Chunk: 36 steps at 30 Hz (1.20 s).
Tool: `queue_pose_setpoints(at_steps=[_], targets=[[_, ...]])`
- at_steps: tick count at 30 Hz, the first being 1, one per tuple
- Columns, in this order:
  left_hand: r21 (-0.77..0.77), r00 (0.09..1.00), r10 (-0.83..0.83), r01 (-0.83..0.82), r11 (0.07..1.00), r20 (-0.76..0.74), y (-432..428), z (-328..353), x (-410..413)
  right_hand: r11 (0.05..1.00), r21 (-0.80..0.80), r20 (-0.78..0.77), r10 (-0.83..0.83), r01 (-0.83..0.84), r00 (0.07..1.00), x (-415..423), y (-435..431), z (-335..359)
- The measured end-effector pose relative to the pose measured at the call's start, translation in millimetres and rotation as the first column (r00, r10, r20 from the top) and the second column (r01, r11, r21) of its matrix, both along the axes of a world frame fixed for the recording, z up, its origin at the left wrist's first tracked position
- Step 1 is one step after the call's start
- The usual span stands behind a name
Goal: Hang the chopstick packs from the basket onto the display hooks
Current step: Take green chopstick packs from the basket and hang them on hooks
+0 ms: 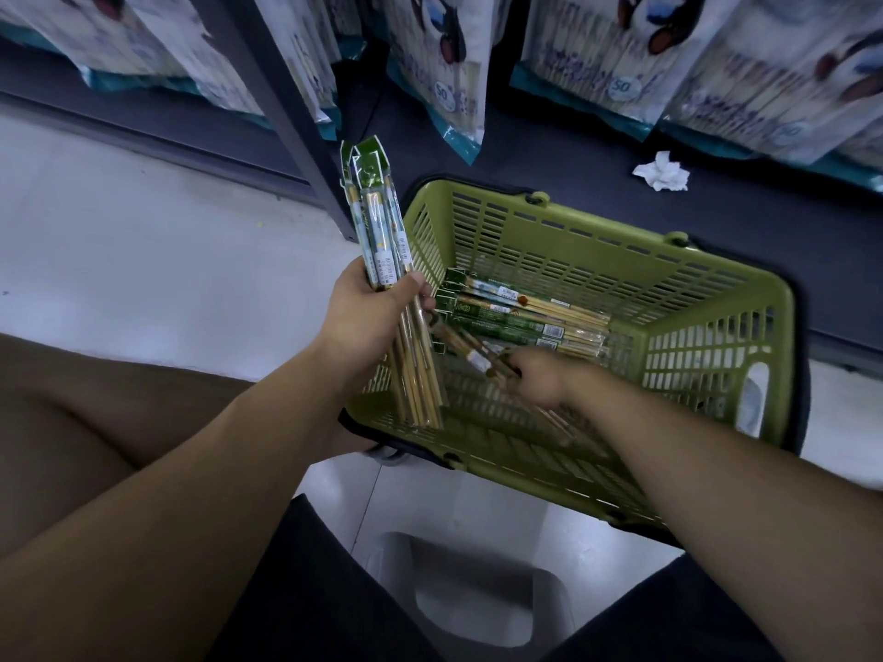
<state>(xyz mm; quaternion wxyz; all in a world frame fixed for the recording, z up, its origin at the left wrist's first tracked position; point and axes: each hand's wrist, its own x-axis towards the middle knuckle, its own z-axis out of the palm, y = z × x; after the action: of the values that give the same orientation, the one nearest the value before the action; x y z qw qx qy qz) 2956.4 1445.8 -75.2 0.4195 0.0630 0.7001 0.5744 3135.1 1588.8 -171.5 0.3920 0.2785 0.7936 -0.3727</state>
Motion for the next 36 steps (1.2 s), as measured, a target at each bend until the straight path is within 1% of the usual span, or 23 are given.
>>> queue_pose_setpoints(at_steps=[2, 4, 6, 7, 9, 10, 11, 13, 16, 19, 21, 24, 27, 31, 32, 35, 36], targets=[[-0.003, 1.0, 0.008, -0.008, 1.0, 0.013, 3.1, 4.2, 0.9, 0.994, -0.013, -0.094, -0.113, 0.112, 0.989, -10.4, 11.4, 26.5], [-0.017, 0.999, 0.005, -0.005, 1.0, 0.048, 8.5, 9.1, 2.6, 0.977, -0.029, -0.215, -0.213, 0.211, 0.953, -21.1, 18.4, 58.8], [0.001, 0.989, 0.015, -0.015, 1.0, 0.144, 15.3, 16.3, 6.3, 0.95, -0.086, -0.333, -0.311, 0.3, 0.89, -30.8, 19.4, 93.6], [0.036, 0.975, 0.02, -0.029, 0.999, 0.223, 19.0, 21.0, 9.2, 0.935, -0.118, -0.384, -0.352, 0.333, 0.854, -34.5, 17.8, 109.6], [0.168, 0.921, -0.003, -0.068, 0.983, 0.391, 26.7, 32.9, 16.8, 0.897, -0.193, -0.47, -0.44, 0.397, 0.765, -39.8, 12.2, 136.0], [0.238, 0.896, -0.033, -0.083, 0.968, 0.444, 30.1, 39.1, 20.9, 0.884, -0.222, -0.516, -0.465, 0.412, 0.719, -41.4, 9.0, 146.8], [0.295, 0.883, -0.065, -0.086, 0.952, 0.465, 33.4, 45.2, 24.5, 0.884, -0.222, -0.566, -0.461, 0.413, 0.684, -41.8, 6.7, 155.5], [0.352, 0.899, -0.105, -0.057, 0.934, 0.426, 39.9, 55.7, 30.2, 0.897, -0.174, -0.628, -0.419, 0.407, 0.655, -40.2, 2.7, 170.9], [0.353, 0.931, -0.113, -0.018, 0.936, 0.347, 48.4, 70.0, 37.4, 0.91, -0.082, -0.632, -0.364, 0.407, 0.684, -32.8, 3.3, 191.7], [0.356, 0.934, -0.155, 0.033, 0.934, 0.321, 56.8, 86.6, 47.8, 0.885, -0.095, -0.589, -0.419, 0.455, 0.692, -20.2, 9.8, 211.1], [0.359, 0.94, -0.189, 0.079, 0.93, 0.284, 61.5, 96.9, 55.6, 0.862, -0.124, -0.591, -0.462, 0.492, 0.662, -10.0, 13.5, 223.8], [0.35, 0.957, -0.219, 0.143, 0.926, 0.188, 68.8, 112.4, 62.4, 0.791, -0.234, -0.637, -0.564, 0.565, 0.526, 4.5, 18.7, 242.7], [0.332, 0.97, -0.239, 0.21, 0.92, 0.049, 76.9, 135.5, 66.1, 0.736, -0.248, -0.702, -0.585, 0.63, 0.407, 15.6, 21.3, 265.8], [0.33, 0.945, -0.298, 0.327, 0.886, -0.136, 82.9, 166.1, 69.8, 0.724, -0.234, -0.76, -0.552, 0.649, 0.342, 27.3, 25.4, 303.3], [0.328, 0.938, -0.303, 0.343, 0.88, -0.17, 83.4, 172.8, 70.4, 0.707, -0.24, -0.787, -0.543, 0.665, 0.293, 29.7, 28.8, 314.3], [0.337, 0.909, -0.328, 0.403, 0.851, -0.259, 86.0, 196.8, 72.0, 0.631, -0.304, -0.868, -0.493, 0.714, 0.066, 34.2, 40.9, 355.4], [0.347, 0.895, -0.339, 0.428, 0.835, -0.289, 87.7, 206.8, 73.1, 0.622, -0.316, -0.886, -0.464, 0.717, 0.012, 34.4, 43.6, 369.8]])
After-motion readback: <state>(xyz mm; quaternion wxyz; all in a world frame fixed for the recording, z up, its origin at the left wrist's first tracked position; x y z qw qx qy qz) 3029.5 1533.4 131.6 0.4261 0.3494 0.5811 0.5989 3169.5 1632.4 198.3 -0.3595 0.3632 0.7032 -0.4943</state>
